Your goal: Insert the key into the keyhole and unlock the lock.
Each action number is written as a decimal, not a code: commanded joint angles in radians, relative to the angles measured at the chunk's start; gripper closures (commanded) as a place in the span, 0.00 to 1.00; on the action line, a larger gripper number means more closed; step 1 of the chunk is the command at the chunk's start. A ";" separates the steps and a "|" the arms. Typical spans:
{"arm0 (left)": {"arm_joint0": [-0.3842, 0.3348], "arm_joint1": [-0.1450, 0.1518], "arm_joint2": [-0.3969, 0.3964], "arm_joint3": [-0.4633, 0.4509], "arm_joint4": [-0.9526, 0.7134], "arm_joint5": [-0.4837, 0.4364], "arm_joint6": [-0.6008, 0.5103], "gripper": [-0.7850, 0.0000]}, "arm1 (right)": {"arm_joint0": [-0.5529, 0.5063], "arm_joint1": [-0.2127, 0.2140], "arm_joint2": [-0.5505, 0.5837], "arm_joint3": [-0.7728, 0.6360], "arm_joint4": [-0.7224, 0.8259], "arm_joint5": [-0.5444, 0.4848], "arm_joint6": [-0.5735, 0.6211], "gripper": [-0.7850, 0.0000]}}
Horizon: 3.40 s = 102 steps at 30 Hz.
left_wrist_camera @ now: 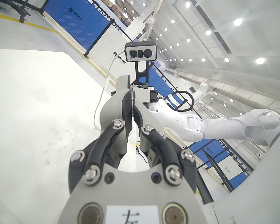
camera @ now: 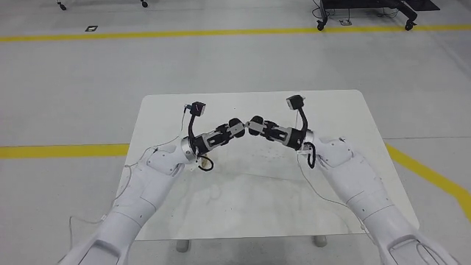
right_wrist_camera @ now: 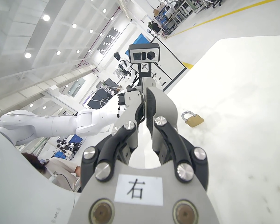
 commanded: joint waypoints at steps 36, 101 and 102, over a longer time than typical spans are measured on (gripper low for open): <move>-0.027 0.026 0.047 -0.004 0.047 0.068 -0.183 1.00 | -0.023 0.045 -0.004 -0.016 -0.124 -0.071 0.085 1.00; 0.319 0.159 -0.178 -0.625 1.283 0.722 -0.147 0.58 | -0.056 0.093 0.156 0.091 -0.017 -0.215 -0.005 1.00; 0.314 0.158 -0.174 -0.622 1.284 0.723 -0.146 0.60 | -0.056 0.093 0.156 0.091 -0.017 -0.215 -0.005 1.00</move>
